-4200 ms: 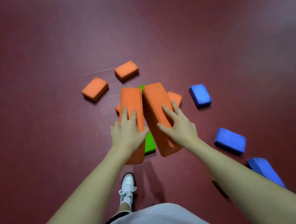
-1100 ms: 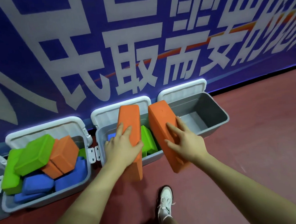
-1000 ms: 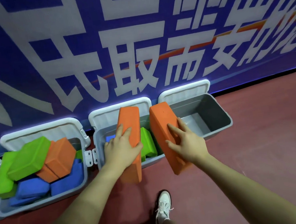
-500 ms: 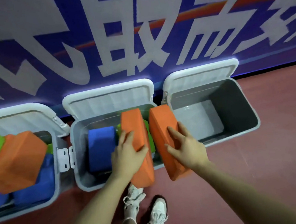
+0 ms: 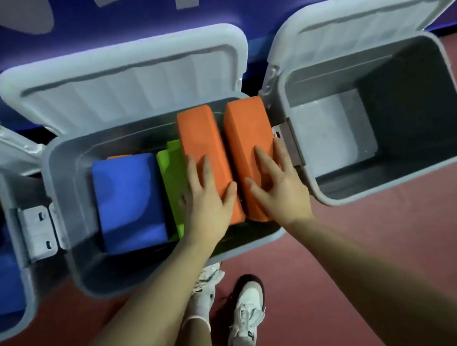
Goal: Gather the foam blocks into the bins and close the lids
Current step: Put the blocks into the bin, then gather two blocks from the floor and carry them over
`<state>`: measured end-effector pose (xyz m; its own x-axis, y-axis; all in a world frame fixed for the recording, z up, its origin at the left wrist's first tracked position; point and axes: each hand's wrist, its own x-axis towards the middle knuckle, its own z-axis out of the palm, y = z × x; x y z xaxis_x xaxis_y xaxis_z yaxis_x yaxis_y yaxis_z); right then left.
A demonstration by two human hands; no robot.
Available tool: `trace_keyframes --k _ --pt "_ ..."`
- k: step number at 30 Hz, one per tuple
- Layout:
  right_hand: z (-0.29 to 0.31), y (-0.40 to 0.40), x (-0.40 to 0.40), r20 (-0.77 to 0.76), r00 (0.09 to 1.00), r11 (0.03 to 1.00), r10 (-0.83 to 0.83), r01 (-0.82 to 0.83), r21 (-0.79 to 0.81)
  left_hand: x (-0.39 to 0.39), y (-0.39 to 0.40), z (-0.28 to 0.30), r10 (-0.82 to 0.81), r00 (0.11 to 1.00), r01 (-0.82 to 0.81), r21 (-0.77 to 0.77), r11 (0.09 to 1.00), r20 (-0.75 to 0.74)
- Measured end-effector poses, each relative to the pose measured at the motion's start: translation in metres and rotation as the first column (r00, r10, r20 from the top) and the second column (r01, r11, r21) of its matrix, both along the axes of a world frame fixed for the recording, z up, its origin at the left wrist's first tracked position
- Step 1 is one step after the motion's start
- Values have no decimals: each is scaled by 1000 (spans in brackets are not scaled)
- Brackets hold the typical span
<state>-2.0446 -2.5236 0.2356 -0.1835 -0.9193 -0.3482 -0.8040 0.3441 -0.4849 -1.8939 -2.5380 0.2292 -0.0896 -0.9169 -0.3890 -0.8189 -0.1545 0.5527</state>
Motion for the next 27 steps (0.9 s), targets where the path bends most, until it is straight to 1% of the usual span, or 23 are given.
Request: trace_keyframes --k 2,3,4,5,8,11,15,17,19,22,24,27 --pt "-12 -4 1 25 1000 997 4 -6 80 6 -7 -10 -152 973 118 197 973 171" --pt "-15 -4 2 23 1000 994 8 -10 111 9 -10 -10 -196 957 136 265 954 212" --pt "-15 -4 3 17 1000 991 12 -14 132 12 -12 -7 -221 945 145 297 944 240" --pt "-13 -4 3 9 1000 989 21 -22 144 14 -14 -3 -239 936 158 297 942 258" --pt "2 -3 1 -47 995 982 94 -85 169 15 -18 17 -272 920 201 253 946 283" --pt "31 -4 -2 -70 990 980 119 -106 168 14 -21 51 -279 911 226 200 953 302" --pt "90 1 -7 -105 979 976 177 -161 145 12 -19 109 -267 919 232 149 961 292" --pt "126 11 -12 -117 975 978 188 -175 112 8 -10 146 -251 926 232 100 968 281" --pt "162 22 -17 -111 981 986 160 -152 72 3 0 184 -245 933 245 33 969 265" --pt "218 42 -23 -69 995 998 66 -66 9 -1 17 240 -232 943 252 -58 966 239" --pt "256 58 -25 -83 996 999 31 -33 -23 -1 27 275 -230 950 257 -114 960 211" --pt "303 88 -24 -67 996 996 -52 47 -79 3 41 324 -271 946 301 -170 938 181"
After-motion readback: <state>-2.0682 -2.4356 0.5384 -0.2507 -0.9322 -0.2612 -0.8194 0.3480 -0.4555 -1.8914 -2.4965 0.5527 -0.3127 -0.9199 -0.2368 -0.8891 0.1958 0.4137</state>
